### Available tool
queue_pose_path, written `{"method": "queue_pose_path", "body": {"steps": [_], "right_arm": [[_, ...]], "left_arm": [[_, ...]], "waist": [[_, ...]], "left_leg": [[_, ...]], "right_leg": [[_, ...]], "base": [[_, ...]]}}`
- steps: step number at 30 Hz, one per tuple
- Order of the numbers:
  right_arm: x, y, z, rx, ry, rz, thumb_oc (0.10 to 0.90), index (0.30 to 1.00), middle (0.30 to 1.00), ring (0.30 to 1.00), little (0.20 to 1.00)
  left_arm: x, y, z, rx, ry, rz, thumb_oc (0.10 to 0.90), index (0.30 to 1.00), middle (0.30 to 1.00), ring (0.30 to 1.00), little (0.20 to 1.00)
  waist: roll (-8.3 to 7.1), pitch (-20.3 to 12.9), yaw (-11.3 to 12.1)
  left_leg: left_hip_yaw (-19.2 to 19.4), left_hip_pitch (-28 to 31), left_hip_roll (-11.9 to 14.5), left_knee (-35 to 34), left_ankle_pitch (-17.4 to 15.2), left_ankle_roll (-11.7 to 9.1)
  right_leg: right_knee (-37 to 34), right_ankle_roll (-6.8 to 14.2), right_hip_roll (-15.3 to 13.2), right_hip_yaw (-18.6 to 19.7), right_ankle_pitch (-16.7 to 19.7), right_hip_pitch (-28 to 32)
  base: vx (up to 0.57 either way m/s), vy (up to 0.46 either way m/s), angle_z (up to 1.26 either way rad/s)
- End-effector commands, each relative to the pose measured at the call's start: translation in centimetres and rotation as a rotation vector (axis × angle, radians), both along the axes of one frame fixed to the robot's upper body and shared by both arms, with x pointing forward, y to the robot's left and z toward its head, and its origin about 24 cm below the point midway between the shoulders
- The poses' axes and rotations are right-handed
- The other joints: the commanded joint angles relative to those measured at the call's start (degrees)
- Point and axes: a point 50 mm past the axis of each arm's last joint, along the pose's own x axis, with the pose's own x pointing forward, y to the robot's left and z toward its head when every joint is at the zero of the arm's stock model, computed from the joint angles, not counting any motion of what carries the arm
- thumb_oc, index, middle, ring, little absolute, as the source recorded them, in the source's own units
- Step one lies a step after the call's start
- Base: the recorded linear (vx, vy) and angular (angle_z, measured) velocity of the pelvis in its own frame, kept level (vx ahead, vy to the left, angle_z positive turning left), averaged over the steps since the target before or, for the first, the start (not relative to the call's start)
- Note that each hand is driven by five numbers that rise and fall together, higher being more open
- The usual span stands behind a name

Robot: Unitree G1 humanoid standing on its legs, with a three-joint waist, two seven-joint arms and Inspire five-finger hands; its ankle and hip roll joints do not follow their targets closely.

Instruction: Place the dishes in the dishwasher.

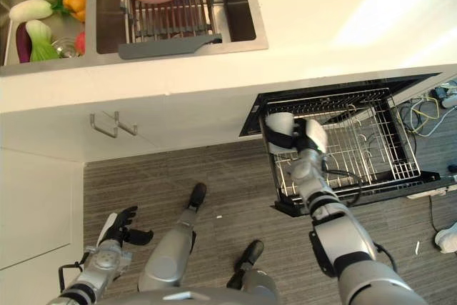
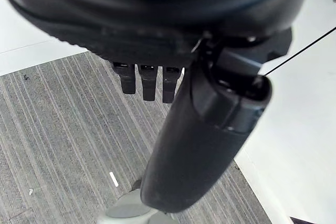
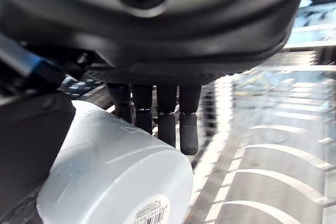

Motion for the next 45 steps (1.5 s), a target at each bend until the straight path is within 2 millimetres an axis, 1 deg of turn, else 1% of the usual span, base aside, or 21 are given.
{"method": "queue_pose_path", "body": {"steps": [1,6,8,10,11,13,15,16,18,21,23,27,28,29,32,34,35,37,40,42,45], "right_arm": [[-7.3,-9.4,-1.4,-0.182,0.171,-0.341,0.400,0.300,0.300,0.300,0.300],[-7.6,-9.3,-1.7,-0.183,0.179,-0.343,0.400,0.300,0.300,0.300,0.300],[-7.8,-8.6,-2.5,-0.180,0.214,-0.283,0.400,0.300,0.300,0.300,0.300],[-7.8,-8.6,-2.5,-0.180,0.214,-0.283,0.400,0.300,0.300,0.300,0.300],[-7.6,-8.2,-2.7,-0.177,0.222,-0.255,0.400,0.300,0.300,0.300,0.300],[-6.2,-6.2,-3.0,-0.162,0.227,-0.129,0.400,0.300,0.300,0.300,0.300],[-5.9,-5.7,-3.0,-0.153,0.221,-0.112,0.408,0.312,0.312,0.312,0.312],[-5.3,-5.0,-2.9,-0.136,0.206,-0.097,0.800,0.900,0.900,0.900,0.900],[-5.3,-5.0,-2.9,-0.136,0.206,-0.097,0.800,0.900,0.900,0.900,0.900],[-3.7,-3.5,-2.2,-0.101,0.139,-0.063,0.800,0.900,0.900,0.900,0.900],[-3.7,-3.4,-2.2,-0.101,0.139,-0.063,0.800,0.900,0.900,0.900,0.900],[-2.3,-2.4,-0.7,-0.043,-0.005,-0.064,0.800,0.900,0.900,0.900,0.900],[-2.0,-2.2,-0.3,-0.012,-0.054,-0.078,0.800,0.900,0.900,0.900,0.900],[-1.7,-1.8,0.7,0.024,-0.143,-0.081,0.800,0.900,0.900,0.900,0.900],[-1.7,-1.4,2.2,0.081,-0.285,-0.085,0.800,0.900,0.900,0.900,0.900],[-1.7,-1.4,2.1,0.081,-0.285,-0.086,0.800,0.900,0.900,0.900,0.900],[-2.1,-1.1,2.9,0.104,-0.360,-0.070,0.800,0.900,0.900,0.900,0.900],[-2.4,-1.0,3.9,0.133,-0.434,-0.053,0.800,0.900,0.900,0.900,0.900],[-3.5,-0.4,5.5,0.177,-0.534,0.013,0.800,0.900,0.900,0.900,0.900],[-4.1,0.0,6.4,0.201,-0.578,0.062,0.800,0.900,0.900,0.900,0.900],[-4.7,1.2,7.8,0.270,-0.641,0.150,0.800,0.900,0.900,0.900,0.900]], "left_arm": [[-1.5,-0.8,-1.1,-0.015,0.042,0.026,0.800,0.900,0.900,0.900,0.900],[-1.7,-1.0,-1.3,-0.020,0.050,0.027,0.800,0.900,0.900,0.900,0.900],[-1.8,-1.0,-1.4,-0.025,0.056,0.036,0.800,0.900,0.900,0.900,0.900],[-1.8,-1.0,-1.4,-0.025,0.056,0.036,0.800,0.900,0.900,0.900,0.900],[-1.9,-1.0,-1.4,-0.023,0.058,0.035,0.800,0.900,0.900,0.900,0.900],[-1.7,-0.8,-1.3,-0.021,0.054,0.029,0.800,0.900,0.900,0.900,0.900],[-1.6,-0.8,-1.3,-0.020,0.054,0.027,0.800,0.900,0.900,0.900,0.900],[-1.6,-0.9,-1.3,-0.024,0.054,0.026,0.800,0.900,0.900,0.900,0.900],[-1.6,-0.9,-1.3,-0.024,0.054,0.026,0.800,0.900,0.900,0.900,0.900],[-1.7,-1.0,-1.4,-0.030,0.055,0.028,0.800,0.900,0.900,0.900,0.900],[-1.7,-1.0,-1.4,-0.030,0.055,0.028,0.800,0.900,0.900,0.900,0.900],[-1.9,-1.0,-1.4,-0.028,0.058,0.046,0.800,0.900,0.900,0.900,0.900],[-1.9,-1.0,-1.4,-0.027,0.058,0.052,0.800,0.900,0.900,0.900,0.900],[-2.1,-0.8,-1.5,-0.027,0.061,0.068,0.800,0.900,0.900,0.900,0.900],[-2.4,-0.6,-1.5,-0.025,0.065,0.095,0.800,0.900,0.900,0.900,0.900],[-2.4,-0.6,-1.5,-0.025,0.065,0.094,0.800,0.900,0.900,0.900,0.900],[-2.8,-0.6,-1.7,-0.029,0.075,0.110,0.800,0.900,0.900,0.900,0.900],[-3.3,-0.5,-1.9,-0.034,0.092,0.121,0.800,0.900,0.900,0.900,0.900],[-4.9,-0.5,-2.7,-0.050,0.168,0.144,0.800,0.900,0.900,0.900,0.900],[-6.6,-0.7,-3.5,-0.072,0.248,0.160,0.800,0.900,0.900,0.900,0.900],[-9.3,-1.4,-4.8,-0.113,0.398,0.186,0.800,0.900,0.900,0.900,0.900]], "waist": [[3.41,-0.2,-2.0],[3.77,-0.3,-2.4],[3.81,-0.3,-3.0],[3.81,-0.3,-3.0],[3.83,-0.3,-3.1],[3.80,-0.1,-3.2],[3.84,-0.1,-3.2],[3.93,-0.1,-3.2],[3.92,-0.1,-3.2],[4.14,-0.4,-3.4],[4.14,-0.4,-3.4],[3.93,-0.5,-3.9],[3.86,-0.6,-4.1],[3.68,-0.7,-4.5],[3.48,-1.1,-5.1],[3.46,-1.2,-5.1],[3.33,-1.5,-5.5],[3.22,-2.3,-5.9],[3.01,-4.6,-6.9],[3.20,-6.2,-7.7],[3.75,-8.7,-9.3]], "left_leg": [[1.9,2.0,1.7,0.2,-5.1,-1.2],[2.3,2.1,1.6,0.2,-5.1,-1.1],[2.6,2.4,1.8,0.2,-5.2,-1.1],[2.6,2.4,1.8,0.2,-5.2,-1.1],[2.6,2.4,1.8,0.2,-5.2,-1.1],[2.8,2.6,2.0,0.2,-5.1,-1.1],[2.9,2.6,2.0,0.2,-5.1,-1.0],[2.9,2.7,2.0,0.2,-5.1,-1.0],[2.9,2.7,2.0,0.2,-5.1,-1.0],[2.8,2.8,2.0,0.2,-5.2,-1.0],[2.8,2.8,2.0,0.2,-5.2,-1.0],[3.2,3.3,2.0,0.2,-5.5,-0.9],[3.4,3.5,2.1,0.2,-5.7,-0.9],[3.7,3.9,2.2,0.2,-6.0,-0.8],[4.2,4.8,2.6,0.8,-6.6,-0.6],[4.1,4.6,2.5,0.7,-6.4,-0.6],[4.5,5.7,2.8,1.1,-7.1,-0.5],[4.9,6.7,3.0,1.1,-7.4,-0.4],[5.7,9.1,3.4,1.0,-8.1,-0.3],[6.3,10.9,3.8,0.8,-8.4,-0.3],[7.0,13.2,4.4,0.5,-8.7,-0.5]], "right_leg": [[2.1,1.3,-1.2,1.6,1.3,-3.4],[2.1,1.2,-1.2,1.9,1.3,-3.5],[2.2,1.2,-1.2,2.3,1.3,-3.6],[2.2,1.2,-1.2,2.3,1.3,-3.6],[2.3,1.1,-1.2,2.3,1.3,-3.6],[2.3,0.9,-1.1,2.9,1.4,-3.9],[2.3,0.9,-1.1,3.0,1.4,-3.9],[2.2,0.9,-1.0,3.1,1.4,-3.9],[2.2,0.9,-1.0,3.1,1.4,-3.9],[2.2,0.7,-0.9,3.5,1.2,-3.9],[2.2,0.7,-0.9,3.5,1.2,-3.9],[2.4,0.7,-0.9,3.7,1.0,-3.8],[2.6,0.7,-0.9,3.9,0.9,-3.8],[2.7,0.7,-0.9,4.1,0.8,-3.6],[3.2,0.6,-0.8,4.6,0.3,-3.3],[3.1,0.7,-0.9,4.6,0.5,-3.4],[3.3,0.5,-0.7,5.1,0.0,-2.7],[3.2,0.4,-0.7,5.5,-0.2,-2.0],[2.8,0.2,-0.2,6.1,-0.8,-0.3],[2.6,-0.1,0.2,6.3,-1.4,1.1],[2.1,-0.5,1.1,7.2,-2.1,2.8]], "base": [[0.00,0.000,0.00],[0.00,0.007,-0.10],[0.00,0.000,0.00],[0.00,0.000,0.00],[0.01,-0.027,-0.05],[0.01,-0.035,-0.07],[0.00,-0.011,-0.12],[0.00,0.000,-0.10],[0.00,0.001,-0.06],[0.00,0.004,-0.04],[0.00,0.000,0.00],[0.00,0.001,-0.01],[0.00,0.000,0.00],[0.00,0.000,0.00],[0.00,-0.001,-0.05],[0.00,-0.002,-0.08],[0.01,-0.008,-0.20],[0.03,-0.018,-0.19],[0.09,-0.025,-0.19],[0.09,-0.029,-0.27],[0.07,-0.041,-0.17]]}}
